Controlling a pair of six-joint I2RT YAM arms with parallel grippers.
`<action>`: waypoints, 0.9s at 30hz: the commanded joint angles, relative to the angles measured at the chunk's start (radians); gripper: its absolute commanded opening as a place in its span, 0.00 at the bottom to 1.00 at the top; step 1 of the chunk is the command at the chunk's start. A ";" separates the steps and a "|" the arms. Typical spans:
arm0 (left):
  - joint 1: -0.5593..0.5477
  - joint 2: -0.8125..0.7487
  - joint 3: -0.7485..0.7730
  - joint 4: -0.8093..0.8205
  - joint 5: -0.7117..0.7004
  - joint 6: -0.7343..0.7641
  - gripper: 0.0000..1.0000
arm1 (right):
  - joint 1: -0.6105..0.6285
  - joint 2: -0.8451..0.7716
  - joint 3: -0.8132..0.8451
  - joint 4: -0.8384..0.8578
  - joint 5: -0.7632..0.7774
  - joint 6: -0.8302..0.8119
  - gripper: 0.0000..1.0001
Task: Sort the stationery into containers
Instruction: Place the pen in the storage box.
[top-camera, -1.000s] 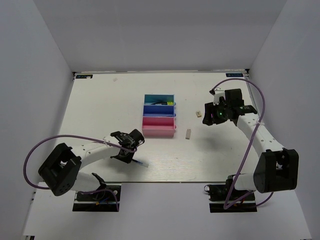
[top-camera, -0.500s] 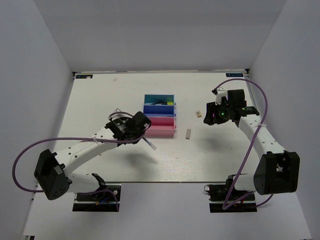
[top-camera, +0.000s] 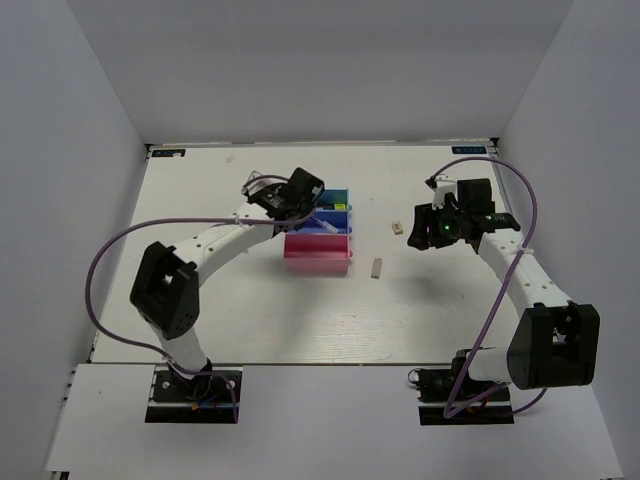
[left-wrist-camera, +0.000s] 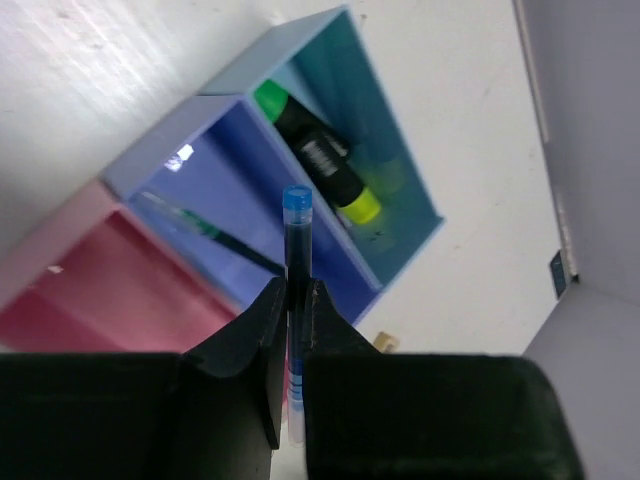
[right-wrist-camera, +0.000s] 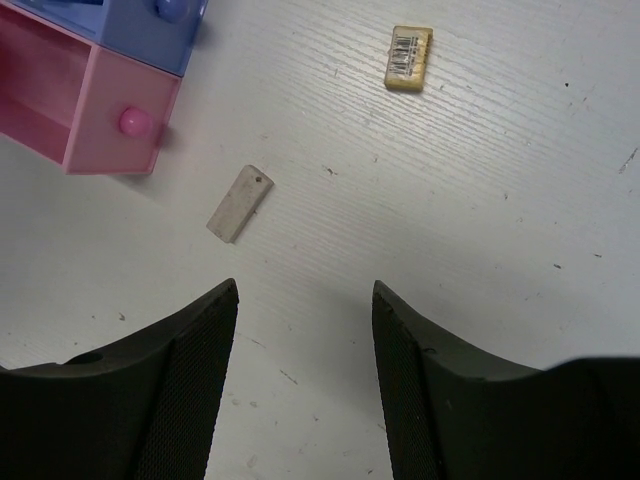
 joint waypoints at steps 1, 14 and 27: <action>0.010 0.066 0.119 0.014 -0.020 -0.052 0.00 | -0.009 -0.039 -0.014 0.027 -0.023 0.010 0.60; 0.024 0.209 0.220 -0.025 -0.066 -0.094 0.00 | -0.035 -0.033 -0.014 0.022 -0.046 0.012 0.61; 0.024 0.221 0.195 -0.042 -0.112 -0.077 0.03 | -0.064 -0.025 -0.011 0.016 -0.077 0.017 0.61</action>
